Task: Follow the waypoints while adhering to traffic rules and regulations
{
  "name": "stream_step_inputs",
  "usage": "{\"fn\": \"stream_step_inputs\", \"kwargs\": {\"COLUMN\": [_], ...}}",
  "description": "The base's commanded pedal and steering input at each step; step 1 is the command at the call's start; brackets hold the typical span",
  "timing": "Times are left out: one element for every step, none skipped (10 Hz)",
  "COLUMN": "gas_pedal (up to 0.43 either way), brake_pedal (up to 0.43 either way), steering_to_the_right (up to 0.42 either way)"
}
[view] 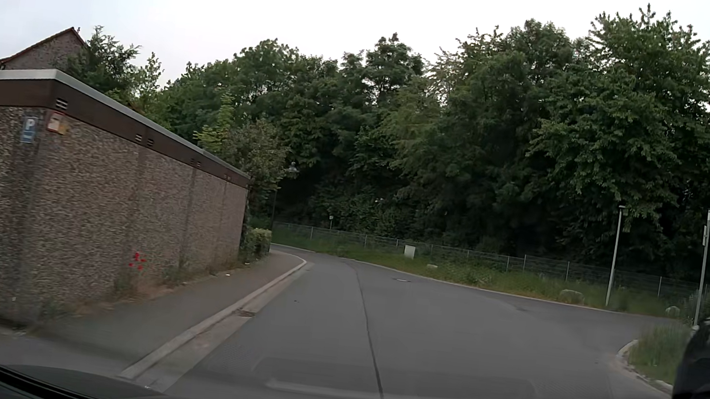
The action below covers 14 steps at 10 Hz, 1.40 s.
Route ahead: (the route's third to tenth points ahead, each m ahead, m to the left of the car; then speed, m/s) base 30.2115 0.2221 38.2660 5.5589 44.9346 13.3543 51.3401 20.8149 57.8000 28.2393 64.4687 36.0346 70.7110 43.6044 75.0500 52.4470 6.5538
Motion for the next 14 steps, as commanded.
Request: {"fn": "stream_step_inputs", "kwargs": {"gas_pedal": [0.0,0.0,0.0,0.028,0.067,0.118,0.118,0.13,0.13,0.138,0.138,0.138,0.138,0.15], "brake_pedal": [0.0,0.0,0.0,0.0,0.0,0.0,0.0,0.0,0.0,0.0,0.0,0.0,0.0,0.0], "steering_to_the_right": [0.117,0.116,0.117,0.119,0.121,0.121,0.121,0.118,0.112,0.099,0.08,0.059,0.045,0.028]}}
